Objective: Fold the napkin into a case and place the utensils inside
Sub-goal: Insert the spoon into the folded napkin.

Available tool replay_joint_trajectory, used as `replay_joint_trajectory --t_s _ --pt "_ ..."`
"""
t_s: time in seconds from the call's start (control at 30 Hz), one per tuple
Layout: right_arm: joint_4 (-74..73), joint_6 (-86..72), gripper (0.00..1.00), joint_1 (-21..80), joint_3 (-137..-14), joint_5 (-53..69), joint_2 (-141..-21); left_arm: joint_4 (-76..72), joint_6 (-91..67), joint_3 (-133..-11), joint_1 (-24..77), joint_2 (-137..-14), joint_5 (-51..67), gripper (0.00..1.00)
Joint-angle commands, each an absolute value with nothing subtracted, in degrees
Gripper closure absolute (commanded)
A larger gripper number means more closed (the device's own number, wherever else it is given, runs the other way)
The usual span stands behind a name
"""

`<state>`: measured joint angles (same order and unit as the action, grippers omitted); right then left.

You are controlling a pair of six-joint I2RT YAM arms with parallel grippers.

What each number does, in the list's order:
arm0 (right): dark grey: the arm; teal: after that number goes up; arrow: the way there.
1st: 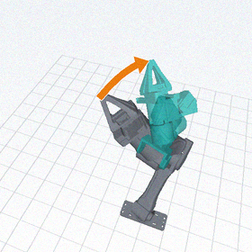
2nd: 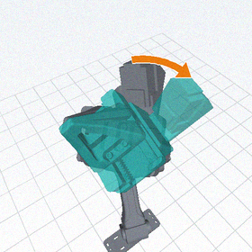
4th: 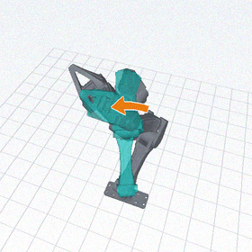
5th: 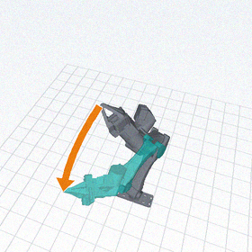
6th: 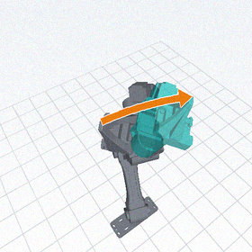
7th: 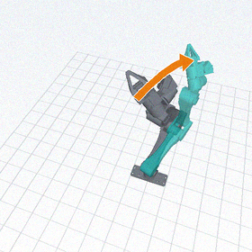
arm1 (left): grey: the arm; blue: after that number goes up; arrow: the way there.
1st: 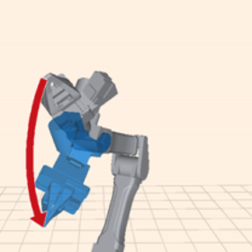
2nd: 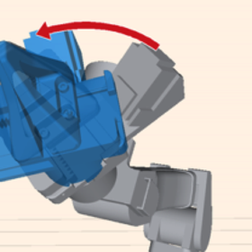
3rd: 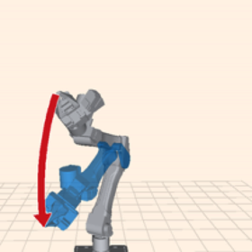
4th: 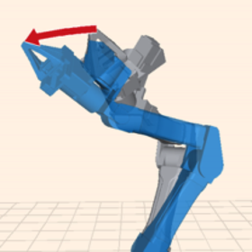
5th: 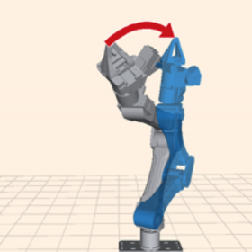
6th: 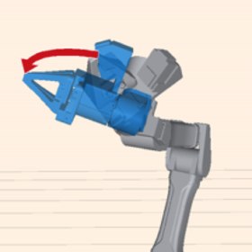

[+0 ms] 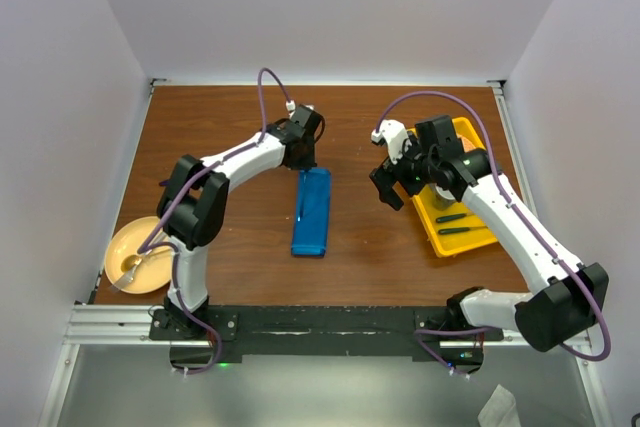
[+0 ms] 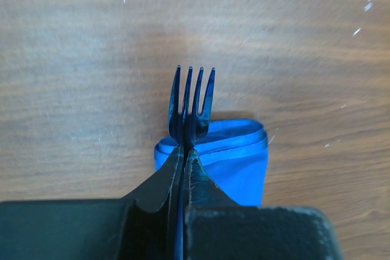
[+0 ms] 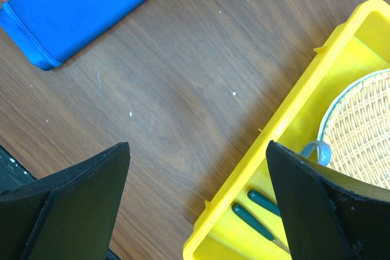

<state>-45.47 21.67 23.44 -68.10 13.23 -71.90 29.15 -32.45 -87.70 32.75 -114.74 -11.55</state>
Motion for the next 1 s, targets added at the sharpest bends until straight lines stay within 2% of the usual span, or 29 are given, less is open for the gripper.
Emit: replay_joint_trajectory --t_s 0.0,0.47,0.97 --pt "-44.6 21.4 0.02 23.2 -68.2 14.7 -70.5 28.0 -34.4 -86.2 32.8 -111.7 -10.3 1.00" --pt "-44.7 21.3 0.02 23.1 -67.9 15.1 -70.2 30.3 -37.4 -86.5 33.1 -109.6 -8.6 1.00" --pt "-44.7 21.3 0.02 23.1 -66.9 14.9 -69.0 31.0 -39.5 -80.1 34.7 -107.5 -7.6 1.00"
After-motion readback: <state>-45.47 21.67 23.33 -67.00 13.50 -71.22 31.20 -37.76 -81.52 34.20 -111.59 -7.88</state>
